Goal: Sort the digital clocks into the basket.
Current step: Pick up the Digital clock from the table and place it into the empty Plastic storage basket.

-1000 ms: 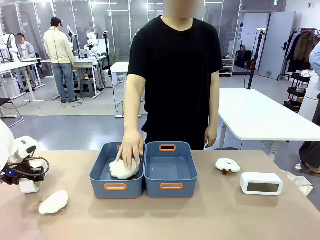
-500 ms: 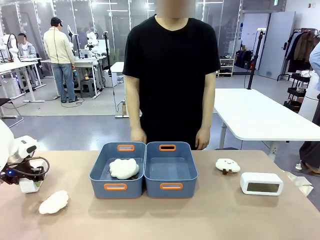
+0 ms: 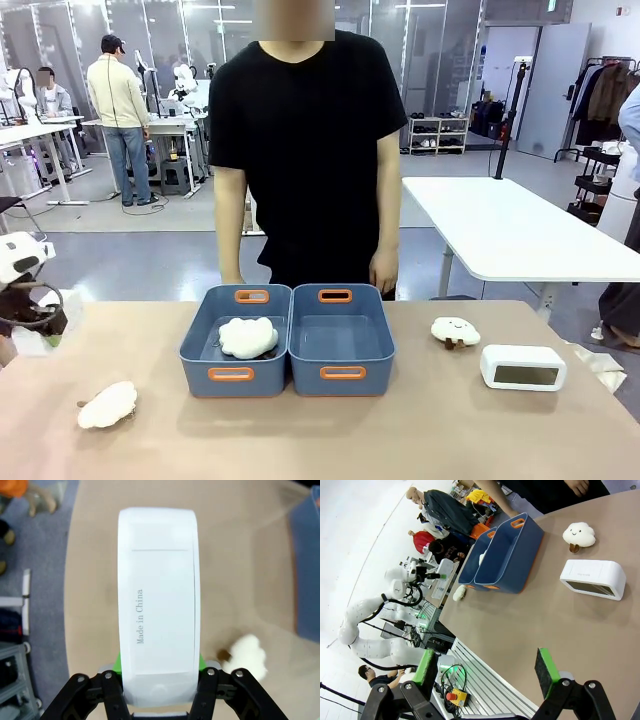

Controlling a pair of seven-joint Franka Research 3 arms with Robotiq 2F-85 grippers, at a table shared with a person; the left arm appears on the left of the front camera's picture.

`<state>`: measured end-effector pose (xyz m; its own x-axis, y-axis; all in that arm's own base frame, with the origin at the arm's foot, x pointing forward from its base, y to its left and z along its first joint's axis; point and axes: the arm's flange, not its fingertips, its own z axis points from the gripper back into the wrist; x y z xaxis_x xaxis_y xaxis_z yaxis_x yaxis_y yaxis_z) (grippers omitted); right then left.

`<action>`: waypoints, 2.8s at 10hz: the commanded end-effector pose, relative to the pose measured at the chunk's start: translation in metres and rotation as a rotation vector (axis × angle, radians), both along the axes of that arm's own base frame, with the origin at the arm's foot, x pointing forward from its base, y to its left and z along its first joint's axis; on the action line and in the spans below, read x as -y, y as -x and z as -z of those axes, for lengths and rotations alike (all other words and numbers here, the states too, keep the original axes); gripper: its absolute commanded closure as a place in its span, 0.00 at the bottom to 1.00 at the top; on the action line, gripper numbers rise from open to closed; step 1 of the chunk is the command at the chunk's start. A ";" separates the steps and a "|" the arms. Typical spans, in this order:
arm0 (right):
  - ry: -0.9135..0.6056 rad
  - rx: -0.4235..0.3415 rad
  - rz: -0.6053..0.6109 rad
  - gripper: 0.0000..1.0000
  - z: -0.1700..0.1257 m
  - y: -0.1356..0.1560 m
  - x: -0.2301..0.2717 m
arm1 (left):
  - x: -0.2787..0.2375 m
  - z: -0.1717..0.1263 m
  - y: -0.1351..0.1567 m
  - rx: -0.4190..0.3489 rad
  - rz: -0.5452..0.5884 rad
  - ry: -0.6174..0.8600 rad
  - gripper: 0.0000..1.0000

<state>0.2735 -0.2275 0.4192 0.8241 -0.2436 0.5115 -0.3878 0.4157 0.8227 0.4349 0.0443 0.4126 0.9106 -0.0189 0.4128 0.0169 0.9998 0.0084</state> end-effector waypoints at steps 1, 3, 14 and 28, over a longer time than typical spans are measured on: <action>-0.005 0.018 -0.002 0.00 -0.002 -0.001 0.001 | 0.010 -0.016 0.015 0.024 0.090 0.062 0.48; -0.005 0.018 -0.002 0.00 -0.002 -0.001 0.001 | 0.080 -0.040 0.014 0.116 0.249 0.049 0.48; -0.005 0.018 -0.002 0.00 -0.002 -0.001 0.001 | 0.488 -0.047 -0.063 -0.045 0.338 -0.109 0.48; -0.005 0.018 -0.002 0.00 -0.002 -0.001 0.001 | 0.510 0.004 -0.086 -0.214 0.236 -0.024 0.00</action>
<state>0.2734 -0.2275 0.4195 0.8242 -0.2432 0.5114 -0.3875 0.4164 0.8225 0.5234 -0.4692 0.4024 0.9408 -0.2567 0.2213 0.2614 0.9652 0.0083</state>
